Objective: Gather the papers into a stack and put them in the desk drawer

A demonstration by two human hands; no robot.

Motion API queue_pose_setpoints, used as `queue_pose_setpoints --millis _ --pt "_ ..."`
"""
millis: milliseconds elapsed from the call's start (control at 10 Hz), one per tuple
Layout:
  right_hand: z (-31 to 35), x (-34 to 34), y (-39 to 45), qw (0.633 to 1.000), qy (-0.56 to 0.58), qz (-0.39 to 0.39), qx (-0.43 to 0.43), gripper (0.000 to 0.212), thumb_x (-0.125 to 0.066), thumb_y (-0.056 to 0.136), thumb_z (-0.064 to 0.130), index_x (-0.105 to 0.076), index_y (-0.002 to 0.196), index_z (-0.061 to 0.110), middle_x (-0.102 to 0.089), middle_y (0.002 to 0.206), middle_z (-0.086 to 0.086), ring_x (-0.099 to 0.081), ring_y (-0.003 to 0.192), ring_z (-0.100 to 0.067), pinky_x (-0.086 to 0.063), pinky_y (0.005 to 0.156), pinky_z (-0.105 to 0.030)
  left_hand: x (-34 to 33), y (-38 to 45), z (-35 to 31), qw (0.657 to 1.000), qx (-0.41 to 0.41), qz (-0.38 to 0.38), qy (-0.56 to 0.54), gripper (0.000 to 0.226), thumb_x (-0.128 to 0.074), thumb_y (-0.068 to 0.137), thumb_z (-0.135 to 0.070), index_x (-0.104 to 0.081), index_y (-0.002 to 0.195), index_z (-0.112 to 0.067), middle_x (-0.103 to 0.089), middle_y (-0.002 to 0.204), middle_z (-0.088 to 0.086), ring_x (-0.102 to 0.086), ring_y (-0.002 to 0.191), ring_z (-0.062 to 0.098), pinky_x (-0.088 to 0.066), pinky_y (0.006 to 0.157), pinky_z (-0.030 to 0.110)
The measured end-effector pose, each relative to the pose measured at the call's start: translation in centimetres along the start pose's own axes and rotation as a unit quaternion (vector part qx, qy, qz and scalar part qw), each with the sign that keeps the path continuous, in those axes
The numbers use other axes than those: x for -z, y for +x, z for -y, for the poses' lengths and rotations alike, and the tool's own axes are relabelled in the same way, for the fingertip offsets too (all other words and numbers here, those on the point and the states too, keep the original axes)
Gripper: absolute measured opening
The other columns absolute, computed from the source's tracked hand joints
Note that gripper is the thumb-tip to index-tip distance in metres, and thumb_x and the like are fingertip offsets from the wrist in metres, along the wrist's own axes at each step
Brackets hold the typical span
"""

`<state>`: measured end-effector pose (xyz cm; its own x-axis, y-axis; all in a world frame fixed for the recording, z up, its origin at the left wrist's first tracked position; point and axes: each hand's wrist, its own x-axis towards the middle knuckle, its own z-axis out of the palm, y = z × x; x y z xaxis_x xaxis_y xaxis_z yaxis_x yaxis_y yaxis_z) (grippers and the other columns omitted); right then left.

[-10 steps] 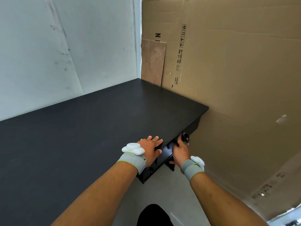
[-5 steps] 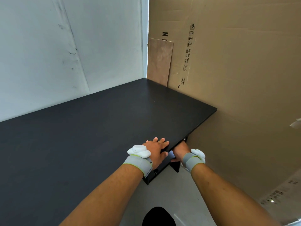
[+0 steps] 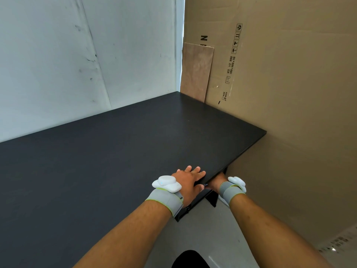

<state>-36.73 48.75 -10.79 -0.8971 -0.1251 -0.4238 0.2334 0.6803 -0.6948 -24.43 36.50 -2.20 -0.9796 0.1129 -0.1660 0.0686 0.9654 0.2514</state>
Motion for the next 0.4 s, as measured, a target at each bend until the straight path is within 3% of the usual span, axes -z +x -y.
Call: queue_pose_setpoints --millis 100,200,300,400 --pt "0.2 0.2 -0.8 1.000 0.007 -0.010 0.011 0.040 -0.060 0.095 0.008 -0.057 0.130 -0.010 -0.061 0.133 -0.029 -0.058 0.124 -0.041 -0.046 0.089 -0.034 -0.1 0.1 0.1 1.000 0.002 -0.007 -0.004 0.055 -0.037 0.102 -0.039 -0.023 0.155 -0.034 -0.014 0.165 -0.011 -0.009 0.153 0.018 -0.013 0.123 0.041" --pt "-1.0 0.5 -1.0 0.999 0.038 -0.014 0.030 0.024 -0.050 0.098 0.006 -0.067 0.113 -0.003 -0.063 0.127 -0.030 -0.061 0.117 -0.046 -0.049 0.090 -0.037 0.1 -0.1 0.1 1.000 0.000 -0.001 -0.025 0.055 -0.039 0.102 -0.038 -0.025 0.154 -0.032 -0.015 0.165 -0.010 -0.010 0.153 0.017 -0.013 0.124 0.040" --pt "-1.6 2.0 -1.5 0.982 0.182 -0.049 0.004 0.028 -0.045 0.097 0.001 -0.065 0.078 0.005 -0.068 0.084 -0.026 -0.066 0.073 -0.038 -0.054 0.065 -0.036 0.4 -0.7 0.3 0.998 0.000 -0.009 -0.057 0.055 -0.043 0.100 -0.038 -0.031 0.153 -0.031 -0.021 0.164 -0.010 -0.014 0.152 0.016 -0.016 0.123 0.038" --pt "-2.0 6.0 -3.4 0.945 0.262 -0.196 -0.016 0.030 -0.045 0.094 0.001 -0.062 0.070 0.007 -0.058 0.063 -0.015 -0.054 0.059 -0.028 -0.045 0.053 -0.027 1.6 -1.7 1.4 0.991 0.038 -0.059 -0.112 0.053 -0.048 0.096 -0.043 -0.042 0.147 -0.033 -0.040 0.157 -0.006 -0.029 0.148 0.016 -0.027 0.120 0.035"
